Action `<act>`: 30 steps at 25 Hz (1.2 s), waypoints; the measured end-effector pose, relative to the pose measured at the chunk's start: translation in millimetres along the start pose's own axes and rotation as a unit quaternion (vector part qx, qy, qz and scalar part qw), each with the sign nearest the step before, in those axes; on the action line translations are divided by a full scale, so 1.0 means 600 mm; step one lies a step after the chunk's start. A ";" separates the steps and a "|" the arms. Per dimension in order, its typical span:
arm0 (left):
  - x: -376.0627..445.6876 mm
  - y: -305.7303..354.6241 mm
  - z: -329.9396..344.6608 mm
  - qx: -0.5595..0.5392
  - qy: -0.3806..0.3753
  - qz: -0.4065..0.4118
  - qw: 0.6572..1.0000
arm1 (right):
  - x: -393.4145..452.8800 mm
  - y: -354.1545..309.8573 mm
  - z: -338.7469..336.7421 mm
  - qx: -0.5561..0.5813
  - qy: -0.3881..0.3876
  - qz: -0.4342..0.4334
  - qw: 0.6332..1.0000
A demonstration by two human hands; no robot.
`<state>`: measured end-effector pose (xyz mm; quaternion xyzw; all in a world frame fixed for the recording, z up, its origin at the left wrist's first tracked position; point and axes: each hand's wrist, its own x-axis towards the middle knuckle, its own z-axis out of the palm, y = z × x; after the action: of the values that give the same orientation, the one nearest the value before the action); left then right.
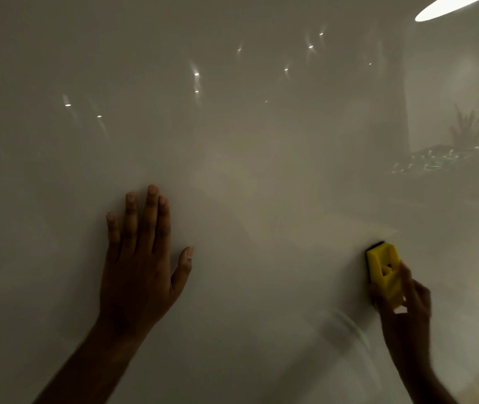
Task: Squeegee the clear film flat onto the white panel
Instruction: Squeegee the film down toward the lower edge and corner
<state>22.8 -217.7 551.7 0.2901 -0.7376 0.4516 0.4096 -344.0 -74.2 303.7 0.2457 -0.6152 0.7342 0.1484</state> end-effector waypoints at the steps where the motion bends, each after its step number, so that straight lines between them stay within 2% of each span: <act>1: 0.000 0.001 0.000 0.000 -0.002 0.000 1.000 | 0.008 -0.002 0.004 0.003 0.000 0.004 1.000; 6: 0.003 -0.004 -0.005 -0.017 0.002 0.003 1.000 | -0.006 -0.034 0.030 -0.007 0.015 0.014 1.000; 9: -0.001 -0.011 -0.010 -0.043 -0.006 0.046 0.998 | -0.005 -0.051 0.042 -0.022 0.068 0.041 0.997; 13: -0.042 -0.075 -0.035 -0.048 -0.010 0.013 0.999 | -0.007 -0.118 0.075 -0.002 0.090 0.037 0.995; 18: -0.116 -0.213 -0.071 -0.015 -0.023 -0.053 0.998 | 0.047 -0.293 0.145 0.000 0.078 -0.054 0.995; 24: -0.174 -0.366 -0.132 -0.015 -0.010 -0.130 0.991 | 0.066 -0.553 0.255 0.095 0.068 -0.171 0.978; 27: -0.207 -0.429 -0.162 -0.011 -0.005 -0.158 0.987 | 0.004 -0.689 0.321 0.090 0.009 -0.237 0.967; 30: -0.238 -0.472 -0.181 -0.015 -0.009 -0.176 0.984 | -0.135 -0.807 0.387 0.034 -0.029 -0.359 0.932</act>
<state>356.7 -231.5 577.2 0.4131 -0.6859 0.3586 0.4798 17.0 -197.7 690.0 0.4762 -0.4642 0.6452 0.3760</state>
